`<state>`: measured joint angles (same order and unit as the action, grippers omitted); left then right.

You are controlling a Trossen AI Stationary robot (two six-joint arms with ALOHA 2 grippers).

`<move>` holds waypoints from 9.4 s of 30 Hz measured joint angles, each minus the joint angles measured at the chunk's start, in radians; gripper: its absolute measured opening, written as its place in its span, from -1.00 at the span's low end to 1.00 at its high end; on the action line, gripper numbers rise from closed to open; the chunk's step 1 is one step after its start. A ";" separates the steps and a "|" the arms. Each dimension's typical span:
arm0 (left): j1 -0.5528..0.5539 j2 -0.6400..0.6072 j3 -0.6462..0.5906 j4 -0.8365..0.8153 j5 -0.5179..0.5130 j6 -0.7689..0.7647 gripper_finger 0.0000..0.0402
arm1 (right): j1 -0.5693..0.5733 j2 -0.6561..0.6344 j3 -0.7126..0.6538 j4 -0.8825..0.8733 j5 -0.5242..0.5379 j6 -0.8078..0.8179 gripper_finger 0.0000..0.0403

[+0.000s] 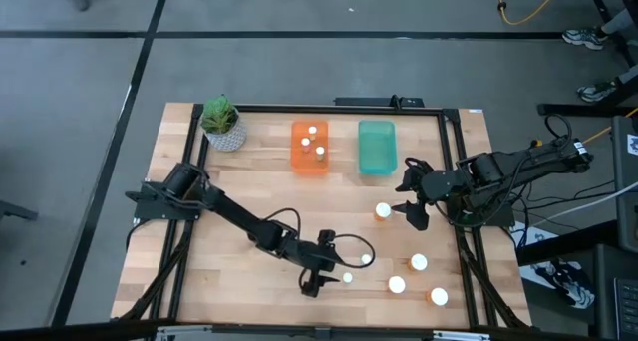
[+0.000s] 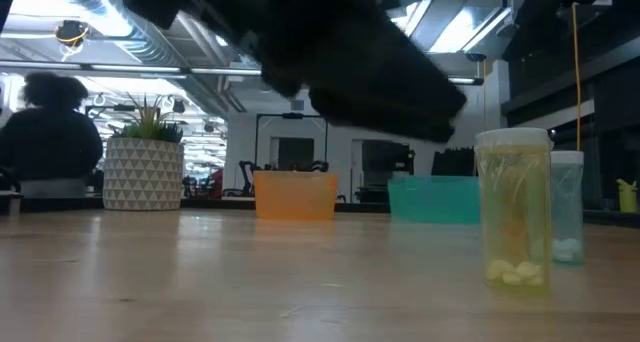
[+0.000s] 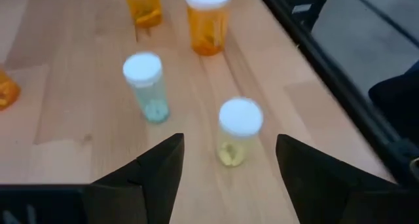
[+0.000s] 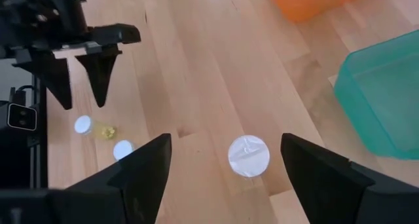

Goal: Pick and place medicine bottles into bin by pill shape (circle, oval)
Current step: Put the small yellow pill bottle into the orange bin, then put the small blue pill bottle into the orange bin

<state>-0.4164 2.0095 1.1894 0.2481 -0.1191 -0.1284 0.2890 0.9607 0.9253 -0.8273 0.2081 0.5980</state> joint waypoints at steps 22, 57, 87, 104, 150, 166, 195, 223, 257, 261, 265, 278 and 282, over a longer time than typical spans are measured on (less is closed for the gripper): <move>0.004 0.093 0.099 -0.039 0.001 0.000 0.16 | 0.000 0.000 0.000 -0.018 0.000 -0.002 0.44; 0.019 0.129 0.171 -0.097 0.062 0.001 -0.27 | 0.000 0.000 0.000 -0.024 0.000 -0.001 0.44; 0.366 -0.514 0.136 -0.787 -0.040 0.412 -0.48 | 0.000 0.000 0.000 -0.031 0.030 0.000 0.44; 0.840 -0.553 -0.288 -0.348 0.276 0.448 -0.49 | 0.000 0.000 0.000 -0.031 0.036 0.000 0.44; 0.871 -0.268 -0.356 -0.077 0.351 0.370 -0.47 | -0.001 0.000 0.000 -0.031 0.068 0.000 0.44; 0.871 -0.268 -0.357 -0.075 0.353 0.374 -0.07 | 0.000 0.000 0.000 -0.031 0.052 0.000 0.44; 0.318 -0.516 -0.356 -0.026 0.047 0.169 -0.06 | 0.000 0.000 0.000 -0.032 0.051 -0.004 0.44; 0.144 0.110 0.202 -0.135 0.107 -0.002 -0.06 | 0.000 -0.005 0.096 -0.135 -0.049 0.064 0.44; 0.104 0.237 0.289 -0.021 -0.044 -0.098 -0.06 | 0.000 -0.012 0.409 -0.309 0.078 -0.079 0.44; 0.104 0.237 0.289 -0.030 -0.049 -0.097 -0.06 | 0.000 -0.012 0.409 -0.309 0.078 -0.079 0.44; 0.104 0.237 0.289 -0.029 -0.056 -0.075 -0.12 | 0.000 -0.012 0.409 -0.309 0.078 -0.079 0.44; 0.105 0.187 0.287 -0.015 -0.056 -0.034 -0.48 | 0.000 -0.012 0.409 -0.313 0.079 -0.072 0.44; 0.112 0.079 0.287 -0.131 -0.063 0.057 -0.48 | 0.000 -0.012 0.408 -0.334 0.079 -0.050 0.44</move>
<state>-0.3044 2.0888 1.4761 0.1166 -0.1816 -0.0713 0.2890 0.9485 1.3331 -1.1615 0.2867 0.5484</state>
